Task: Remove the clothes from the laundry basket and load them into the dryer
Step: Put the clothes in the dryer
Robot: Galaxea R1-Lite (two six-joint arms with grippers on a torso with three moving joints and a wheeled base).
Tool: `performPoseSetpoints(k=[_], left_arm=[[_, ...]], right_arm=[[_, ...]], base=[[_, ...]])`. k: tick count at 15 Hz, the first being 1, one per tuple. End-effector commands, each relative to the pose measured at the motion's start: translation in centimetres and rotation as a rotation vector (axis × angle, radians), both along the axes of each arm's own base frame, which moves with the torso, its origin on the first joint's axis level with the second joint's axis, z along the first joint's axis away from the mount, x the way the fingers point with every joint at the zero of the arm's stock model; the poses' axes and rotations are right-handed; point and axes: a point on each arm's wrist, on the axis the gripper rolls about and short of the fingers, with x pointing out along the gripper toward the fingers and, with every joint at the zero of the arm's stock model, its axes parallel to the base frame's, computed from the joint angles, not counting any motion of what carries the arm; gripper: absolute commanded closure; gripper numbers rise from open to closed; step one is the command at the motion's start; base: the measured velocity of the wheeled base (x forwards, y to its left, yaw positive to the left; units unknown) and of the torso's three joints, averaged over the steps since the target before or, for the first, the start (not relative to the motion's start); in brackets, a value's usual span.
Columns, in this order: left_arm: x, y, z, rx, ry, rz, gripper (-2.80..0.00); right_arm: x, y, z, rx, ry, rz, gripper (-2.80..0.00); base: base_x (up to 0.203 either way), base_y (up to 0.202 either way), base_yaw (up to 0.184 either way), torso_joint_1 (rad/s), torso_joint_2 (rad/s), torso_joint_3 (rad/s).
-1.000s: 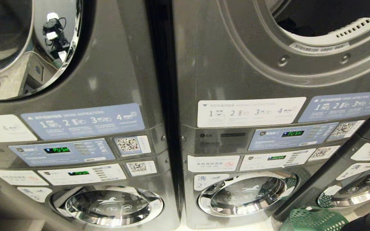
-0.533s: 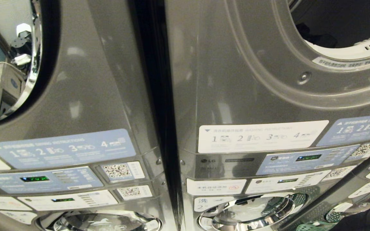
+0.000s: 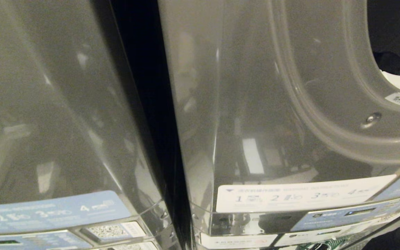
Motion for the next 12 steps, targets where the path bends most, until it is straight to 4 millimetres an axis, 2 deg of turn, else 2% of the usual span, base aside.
performPoseSetpoints(k=[1,2,12], left_arm=[[0.00,0.00,0.00,0.000,0.000,0.001,0.00],[0.00,0.00,-0.01,-0.001,0.000,0.001,0.00],[0.00,0.00,-0.01,0.000,0.000,0.001,0.00]], right_arm=[[0.01,0.01,-0.01,-0.006,0.002,0.003,0.00],[0.01,0.01,-0.01,-0.009,0.002,0.004,0.00],[0.01,0.02,-0.01,-0.018,0.001,0.007,0.00]], base=[[0.177,0.000,-0.001,0.002,0.01,0.002],[0.124,0.000,0.002,0.008,0.01,0.007],[0.000,0.000,0.000,-0.003,0.00,0.002]])
